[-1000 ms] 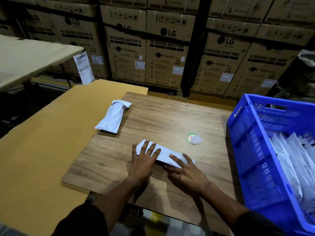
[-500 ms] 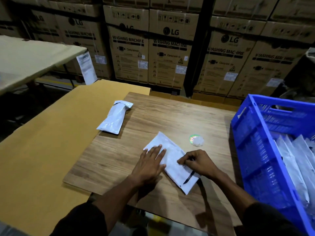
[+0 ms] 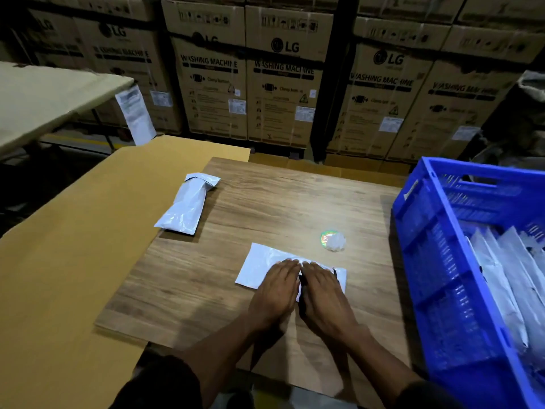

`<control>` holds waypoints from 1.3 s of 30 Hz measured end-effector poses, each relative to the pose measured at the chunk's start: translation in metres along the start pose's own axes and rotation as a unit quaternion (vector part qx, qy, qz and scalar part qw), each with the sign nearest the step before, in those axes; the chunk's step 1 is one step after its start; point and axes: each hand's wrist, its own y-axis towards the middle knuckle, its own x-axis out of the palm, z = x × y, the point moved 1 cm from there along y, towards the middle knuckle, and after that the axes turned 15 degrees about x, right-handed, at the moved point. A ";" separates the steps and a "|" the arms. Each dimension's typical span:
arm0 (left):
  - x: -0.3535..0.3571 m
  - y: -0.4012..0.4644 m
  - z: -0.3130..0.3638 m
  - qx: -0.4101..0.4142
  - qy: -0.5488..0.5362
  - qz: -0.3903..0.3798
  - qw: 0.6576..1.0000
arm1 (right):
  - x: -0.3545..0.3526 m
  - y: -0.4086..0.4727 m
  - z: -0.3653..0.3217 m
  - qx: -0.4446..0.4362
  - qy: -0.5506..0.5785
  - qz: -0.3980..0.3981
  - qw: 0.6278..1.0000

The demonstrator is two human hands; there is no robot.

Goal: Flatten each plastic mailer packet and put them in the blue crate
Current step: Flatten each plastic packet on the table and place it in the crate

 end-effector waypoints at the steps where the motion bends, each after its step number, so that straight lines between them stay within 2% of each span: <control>1: 0.005 0.001 0.000 -0.032 -0.027 -0.002 0.999 | 0.002 0.000 -0.002 -0.001 0.012 0.002 1.000; 4: 0.010 0.000 0.002 -0.104 -0.051 -0.023 0.993 | 0.011 -0.003 -0.003 -0.005 -0.006 0.004 1.000; 8: 0.006 -0.002 -0.004 -0.115 -0.026 -0.078 0.990 | 0.011 -0.004 -0.004 -0.006 -0.048 0.003 0.999; 12: -0.003 -0.001 -0.011 -0.156 -0.030 -0.145 0.977 | 0.012 0.003 -0.004 0.056 -0.079 -0.062 0.993; 15: -0.006 -0.005 -0.016 -0.158 -0.017 -0.178 0.971 | 0.007 0.004 -0.009 0.085 -0.085 -0.075 0.990; 20: -0.008 -0.010 -0.022 -0.193 -0.010 -0.204 0.960 | -0.001 0.006 -0.018 0.107 -0.108 -0.135 0.979; 27: -0.022 -0.027 -0.037 -0.209 0.033 -0.214 0.954 | -0.003 -0.003 -0.001 0.147 -0.136 -0.128 0.971; 33: -0.037 -0.041 -0.048 -0.232 0.043 -0.264 0.935 | -0.010 -0.018 0.027 0.158 -0.118 -0.152 0.968; 37: -0.041 -0.032 -0.044 -0.243 0.054 -0.253 0.935 | -0.018 -0.019 0.034 0.147 -0.146 -0.138 0.969; 39: -0.040 -0.019 -0.032 -0.210 0.045 -0.232 0.949 | -0.016 -0.015 0.022 0.104 -0.158 -0.115 0.975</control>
